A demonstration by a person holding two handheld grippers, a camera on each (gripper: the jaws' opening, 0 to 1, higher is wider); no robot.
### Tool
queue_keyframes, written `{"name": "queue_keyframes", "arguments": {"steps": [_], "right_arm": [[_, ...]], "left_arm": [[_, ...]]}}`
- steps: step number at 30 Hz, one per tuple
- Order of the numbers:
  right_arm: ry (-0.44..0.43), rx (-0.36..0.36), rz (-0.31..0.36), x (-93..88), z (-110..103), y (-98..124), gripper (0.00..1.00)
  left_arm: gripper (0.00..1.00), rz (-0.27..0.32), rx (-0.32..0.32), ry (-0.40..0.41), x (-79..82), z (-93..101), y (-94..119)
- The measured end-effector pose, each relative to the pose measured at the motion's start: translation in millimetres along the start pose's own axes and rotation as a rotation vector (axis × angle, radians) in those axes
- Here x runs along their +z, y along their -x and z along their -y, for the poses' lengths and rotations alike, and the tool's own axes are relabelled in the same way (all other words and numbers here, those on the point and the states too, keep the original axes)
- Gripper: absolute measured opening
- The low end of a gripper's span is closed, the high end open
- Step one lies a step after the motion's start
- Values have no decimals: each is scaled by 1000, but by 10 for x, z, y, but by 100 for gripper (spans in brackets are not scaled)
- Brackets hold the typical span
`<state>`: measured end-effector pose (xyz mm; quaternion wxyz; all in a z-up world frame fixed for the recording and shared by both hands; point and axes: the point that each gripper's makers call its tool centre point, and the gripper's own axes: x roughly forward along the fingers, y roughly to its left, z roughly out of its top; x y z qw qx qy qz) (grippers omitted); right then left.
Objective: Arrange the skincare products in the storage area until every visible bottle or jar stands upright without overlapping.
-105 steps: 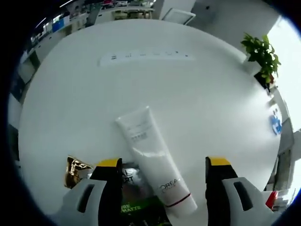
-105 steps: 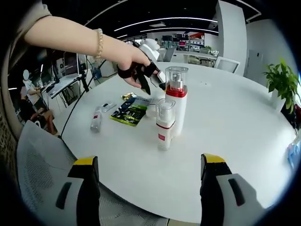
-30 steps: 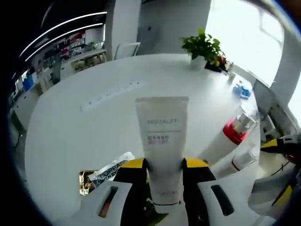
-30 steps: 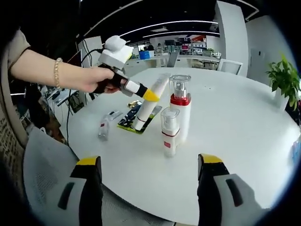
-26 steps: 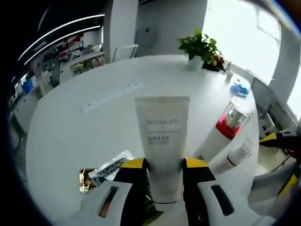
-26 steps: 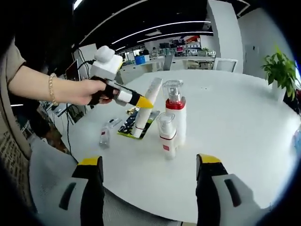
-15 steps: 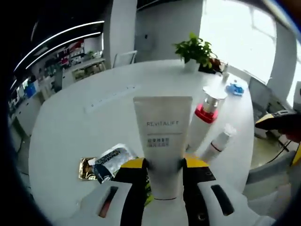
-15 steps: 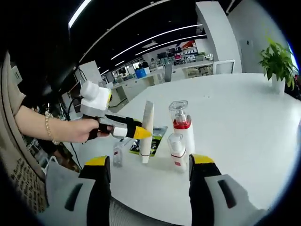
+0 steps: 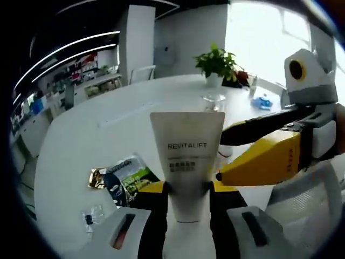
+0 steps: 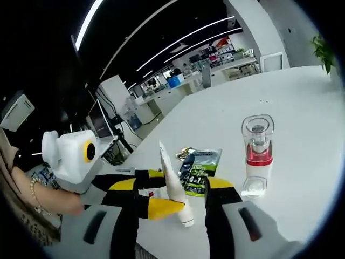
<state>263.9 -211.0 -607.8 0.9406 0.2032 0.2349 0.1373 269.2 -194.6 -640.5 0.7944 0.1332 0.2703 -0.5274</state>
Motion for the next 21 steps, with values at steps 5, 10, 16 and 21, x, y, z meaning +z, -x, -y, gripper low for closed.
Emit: {"name": "queue_keyframes", "arguments": {"steps": [5, 10, 16, 21], "right_arm": [[83, 33, -63, -102, -142, -85, 41], [176, 34, -116, -211, -235, -143, 28], [298, 49, -156, -273, -302, -101, 16], [348, 86, -149, -310, -371, -85, 13]], "left_arm": [[26, 9, 13, 7, -81, 60, 107], [26, 17, 25, 19, -133, 119, 164], [27, 23, 31, 22, -183, 173, 217], [29, 32, 23, 19, -216, 183, 280]]}}
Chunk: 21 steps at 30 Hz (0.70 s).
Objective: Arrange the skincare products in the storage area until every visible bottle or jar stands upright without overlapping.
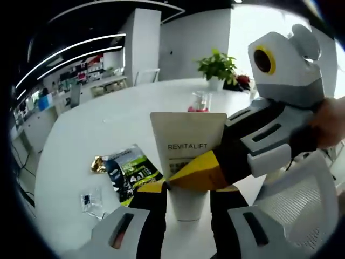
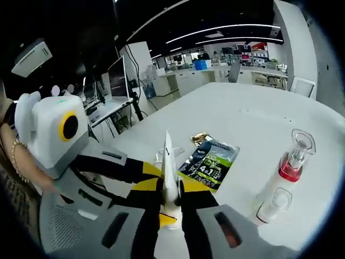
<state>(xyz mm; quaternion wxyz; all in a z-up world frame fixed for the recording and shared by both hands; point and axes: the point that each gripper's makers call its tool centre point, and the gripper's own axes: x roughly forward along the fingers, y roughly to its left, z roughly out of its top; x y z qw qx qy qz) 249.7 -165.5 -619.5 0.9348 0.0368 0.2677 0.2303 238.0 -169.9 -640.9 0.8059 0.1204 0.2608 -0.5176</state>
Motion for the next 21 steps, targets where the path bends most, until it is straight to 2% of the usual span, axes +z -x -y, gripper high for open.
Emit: {"name": "queue_keyframes", "arguments": {"steps": [5, 9, 14, 16, 21], "right_arm": [[56, 30, -1, -14, -70, 20, 13], [104, 76, 0, -39, -145, 35, 13], [174, 157, 6, -71, -294, 30, 13], [190, 161, 7, -80, -323, 26, 13], [193, 172, 20, -80, -320, 21, 13]], "left_arm": [[28, 12, -9, 16, -43, 16, 120], [38, 12, -43, 4, -68, 70, 237], [40, 28, -37, -56, -26, 20, 442], [41, 20, -47, -95, -18, -5, 521], [41, 17, -116, -188, 79, -16, 674]]}}
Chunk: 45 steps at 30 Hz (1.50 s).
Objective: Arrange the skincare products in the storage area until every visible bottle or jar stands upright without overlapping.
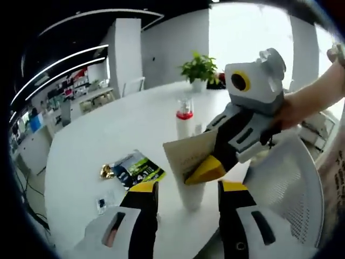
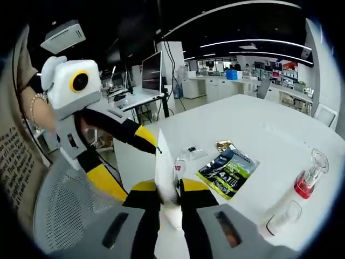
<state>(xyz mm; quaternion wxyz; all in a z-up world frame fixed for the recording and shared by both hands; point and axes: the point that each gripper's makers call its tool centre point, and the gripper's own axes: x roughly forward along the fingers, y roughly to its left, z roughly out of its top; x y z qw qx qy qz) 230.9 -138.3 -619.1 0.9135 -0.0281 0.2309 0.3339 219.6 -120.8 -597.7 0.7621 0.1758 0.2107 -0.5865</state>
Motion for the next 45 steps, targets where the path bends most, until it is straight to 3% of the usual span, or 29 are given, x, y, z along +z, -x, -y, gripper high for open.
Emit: {"name": "queue_keyframes", "arguments": {"steps": [4, 6, 9, 12, 15, 18, 24, 31, 36, 40, 45], "right_arm": [[-3, 6, 24, -4, 0, 8, 14], [-50, 19, 30, -27, -10, 2, 16], [-31, 0, -12, -154, 2, -24, 18], [-49, -9, -65, -334, 13, -57, 20], [-45, -23, -160, -618, 10, -96, 23], [-49, -38, -165, -724, 21, -132, 23], [-36, -49, -164, -695, 46, -158, 24], [53, 3, -163, -604, 35, -206, 22], [134, 80, -177, -615, 78, -141, 20], [168, 122, -203, -650, 61, -86, 19], [195, 146, -217, -647, 40, -106, 19]], "left_arm": [[40, 9, -50, -76, 182, -63, 70], [40, -1, -102, -116, 264, -59, 61], [40, -27, -153, -208, 351, -44, 28], [41, -69, -204, -255, 359, -11, -31], [42, -124, -256, -293, 305, 28, -89], [40, -178, -286, -382, 242, 44, -159], [37, -226, -350, -550, 242, 140, -319], [27, -277, -424, -652, 223, 213, -413], [20, -314, -473, -628, 199, 188, -415], [20, -414, -522, -651, 20, 188, -395], [16, -418, -538, -654, -19, 253, -460]]}}
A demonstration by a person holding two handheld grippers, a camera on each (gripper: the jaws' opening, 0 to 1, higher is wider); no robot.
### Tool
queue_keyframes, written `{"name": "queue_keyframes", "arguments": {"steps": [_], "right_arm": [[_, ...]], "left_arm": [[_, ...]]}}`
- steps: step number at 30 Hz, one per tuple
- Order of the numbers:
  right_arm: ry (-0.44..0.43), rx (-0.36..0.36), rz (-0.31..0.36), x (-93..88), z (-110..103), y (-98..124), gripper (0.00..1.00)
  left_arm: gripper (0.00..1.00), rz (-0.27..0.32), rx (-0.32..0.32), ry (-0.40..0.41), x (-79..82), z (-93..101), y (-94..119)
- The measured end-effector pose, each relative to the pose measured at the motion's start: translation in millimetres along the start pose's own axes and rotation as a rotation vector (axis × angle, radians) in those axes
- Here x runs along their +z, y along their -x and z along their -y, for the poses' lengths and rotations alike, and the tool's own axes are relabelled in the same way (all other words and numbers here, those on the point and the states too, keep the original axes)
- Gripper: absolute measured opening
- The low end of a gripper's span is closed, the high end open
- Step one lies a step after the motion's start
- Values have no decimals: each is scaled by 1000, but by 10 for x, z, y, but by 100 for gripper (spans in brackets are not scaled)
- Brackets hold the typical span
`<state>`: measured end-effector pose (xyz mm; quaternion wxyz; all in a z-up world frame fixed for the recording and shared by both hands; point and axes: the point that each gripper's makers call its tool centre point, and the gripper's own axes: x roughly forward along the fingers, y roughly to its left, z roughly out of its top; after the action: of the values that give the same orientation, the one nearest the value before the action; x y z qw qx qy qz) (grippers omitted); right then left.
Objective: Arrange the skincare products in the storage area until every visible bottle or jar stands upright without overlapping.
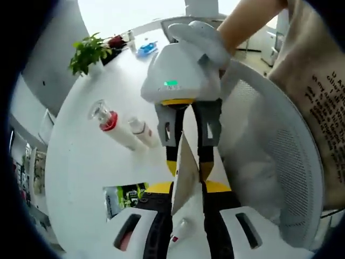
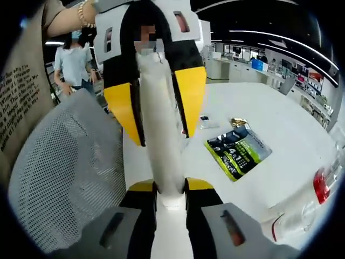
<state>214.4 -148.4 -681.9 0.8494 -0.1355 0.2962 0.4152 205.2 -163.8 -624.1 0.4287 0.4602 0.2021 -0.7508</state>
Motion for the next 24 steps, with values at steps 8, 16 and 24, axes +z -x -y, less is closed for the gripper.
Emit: {"name": "queue_keyframes", "arguments": {"steps": [8, 16, 24], "right_arm": [[32, 21, -10, 3, -31, -17, 19], [22, 28, -3, 6, -37, -24, 19], [13, 18, 10, 5, -28, -24, 19]], "left_arm": [[13, -62, -9, -74, 58, 75, -205], [13, -64, -10, -40, 51, 59, -157], [14, 5, 39, 35, 74, 16, -84]]}}
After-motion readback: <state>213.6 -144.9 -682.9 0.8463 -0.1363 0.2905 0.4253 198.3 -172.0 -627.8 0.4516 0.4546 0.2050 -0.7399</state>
